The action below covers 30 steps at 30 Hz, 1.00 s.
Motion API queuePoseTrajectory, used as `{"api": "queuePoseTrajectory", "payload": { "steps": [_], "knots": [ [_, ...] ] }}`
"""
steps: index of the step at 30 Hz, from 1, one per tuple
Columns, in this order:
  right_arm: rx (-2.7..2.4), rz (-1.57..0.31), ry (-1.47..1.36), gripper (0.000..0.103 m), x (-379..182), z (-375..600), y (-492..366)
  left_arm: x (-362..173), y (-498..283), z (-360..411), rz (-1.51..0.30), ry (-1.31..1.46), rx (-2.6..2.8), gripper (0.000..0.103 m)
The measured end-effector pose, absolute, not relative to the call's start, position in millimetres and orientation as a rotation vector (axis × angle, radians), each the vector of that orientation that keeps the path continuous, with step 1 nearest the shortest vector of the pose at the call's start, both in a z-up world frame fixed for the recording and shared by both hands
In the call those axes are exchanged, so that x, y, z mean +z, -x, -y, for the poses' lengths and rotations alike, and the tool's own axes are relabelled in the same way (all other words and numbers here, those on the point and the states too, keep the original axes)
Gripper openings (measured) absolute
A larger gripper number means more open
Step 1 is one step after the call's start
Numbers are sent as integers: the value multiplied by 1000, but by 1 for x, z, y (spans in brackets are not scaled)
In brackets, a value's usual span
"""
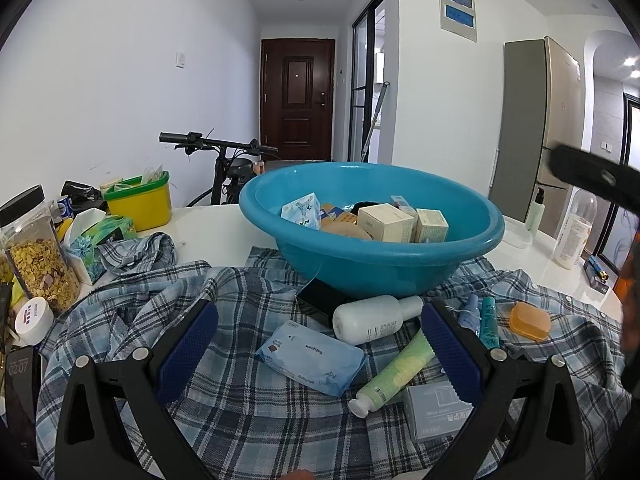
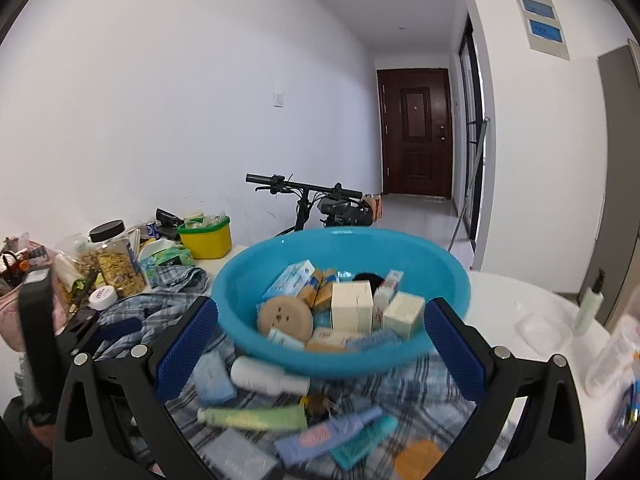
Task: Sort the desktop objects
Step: 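Move the right tool back over the shirt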
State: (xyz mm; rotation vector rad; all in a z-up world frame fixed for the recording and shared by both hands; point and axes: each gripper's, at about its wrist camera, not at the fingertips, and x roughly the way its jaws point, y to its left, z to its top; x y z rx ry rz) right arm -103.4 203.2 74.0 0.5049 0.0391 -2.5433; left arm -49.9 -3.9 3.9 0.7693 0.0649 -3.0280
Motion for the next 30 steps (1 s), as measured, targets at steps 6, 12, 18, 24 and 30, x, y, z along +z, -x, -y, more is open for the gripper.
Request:
{"api": "queuePoseTrajectory", "payload": {
  "steps": [6, 12, 18, 24, 30],
  "knots": [
    [-2509, -8, -643, 103, 36, -212, 87, 5, 48, 1, -50, -769, -3032, 103],
    [-2519, -37, -703, 103, -7, -209, 82, 2, 48, -6, -17, -769, -3043, 103],
    [-2571, -34, -685, 103, -15, -213, 78, -5, 47, -18, 46, -781, -3036, 103],
    [-2576, -48, -747, 103, -18, -210, 85, -7, 46, -23, 89, -777, -3026, 103],
    [-2575, -36, -777, 103, -20, -211, 90, -6, 45, -19, 52, -775, -3035, 103]
  ]
}}
